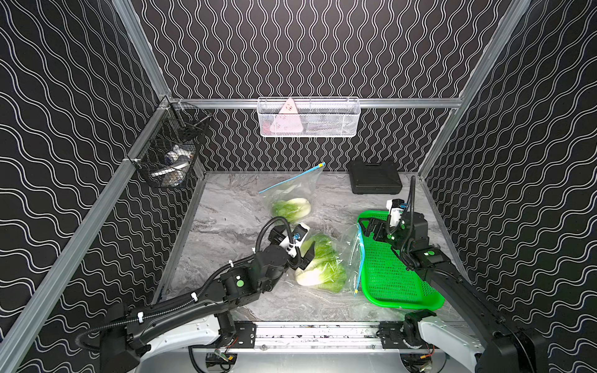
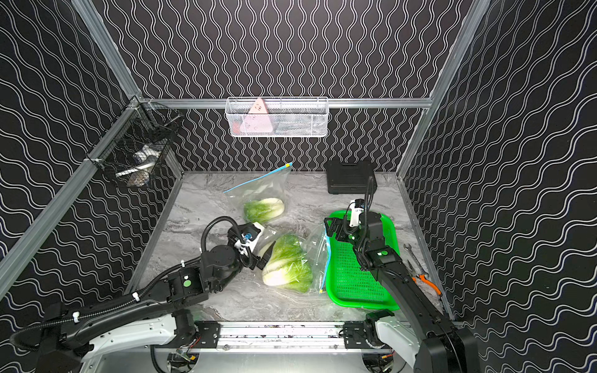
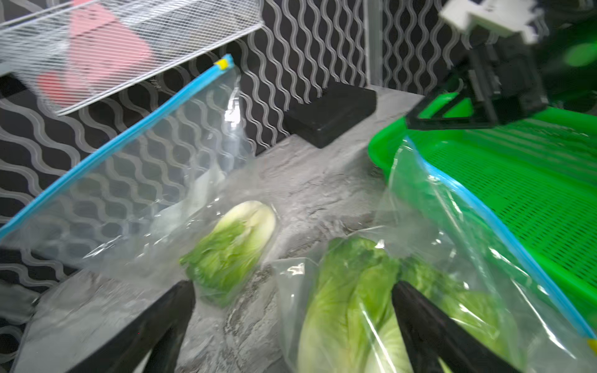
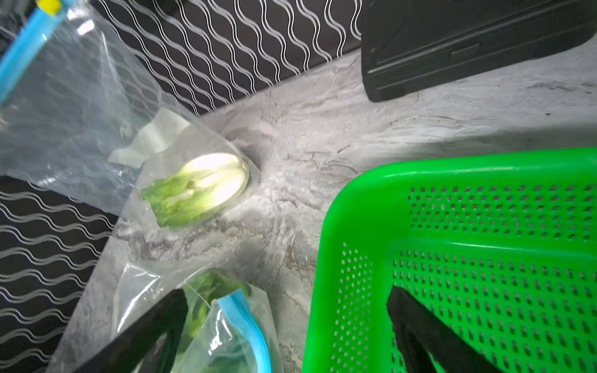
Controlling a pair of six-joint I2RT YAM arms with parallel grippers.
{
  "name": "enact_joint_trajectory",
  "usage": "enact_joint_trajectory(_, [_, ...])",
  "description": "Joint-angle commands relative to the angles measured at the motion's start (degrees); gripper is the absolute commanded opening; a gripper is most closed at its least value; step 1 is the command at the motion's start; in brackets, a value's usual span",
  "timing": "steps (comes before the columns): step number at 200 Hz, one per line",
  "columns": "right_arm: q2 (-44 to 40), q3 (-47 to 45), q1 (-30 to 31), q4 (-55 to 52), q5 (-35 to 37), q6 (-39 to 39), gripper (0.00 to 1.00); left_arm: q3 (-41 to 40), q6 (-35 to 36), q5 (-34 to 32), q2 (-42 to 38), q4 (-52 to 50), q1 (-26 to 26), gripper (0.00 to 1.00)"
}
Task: Open the zip-top bag and take out the chinese cabbages
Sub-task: Pick up the zipper food storage bag at the center of the board.
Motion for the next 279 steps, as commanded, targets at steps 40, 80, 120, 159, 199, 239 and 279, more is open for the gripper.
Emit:
enact_joint_trajectory(40, [8.6, 6.6, 1.0, -5.8, -10.2, -3.6, 0.73, 1.3, 2.4, 8.5, -0.2, -5.0, -0.1, 0.99])
enact_joint_trajectory(80, [8.2, 8.1, 2.0, -6.9, -14.1, -3.5, 0.18, 0.3, -3.8, 6.6, -0.9, -5.4, -0.1, 0.99])
enact_joint_trajectory(120, [7.1, 10.9, 2.8, -7.1, -17.8, -1.3, 0.0, 0.5, -13.6, 1.9, -1.4, -6.8, -0.1, 0.99])
enact_joint_trajectory(159, [10.9, 18.6, 4.2, -5.4, -19.8, 3.6, 0.0, -3.8, -7.7, 7.9, -4.1, 3.7, -0.1, 0.99])
enact_joint_trajectory(199, [17.1, 28.7, 9.1, -2.1, -13.4, 14.1, 0.0, -9.8, 0.4, 13.6, -3.1, 15.9, -2.6, 0.99])
enact_joint_trajectory(239, [19.5, 34.3, 11.4, -7.8, -17.9, 1.0, 0.0, -8.3, -2.3, 8.6, -1.1, 18.9, 1.1, 0.99])
enact_joint_trajectory(279, [18.9, 35.2, 11.4, -13.6, -24.2, -9.9, 0.0, -0.3, -9.6, 30.0, 2.8, 6.9, 19.3, 0.99])
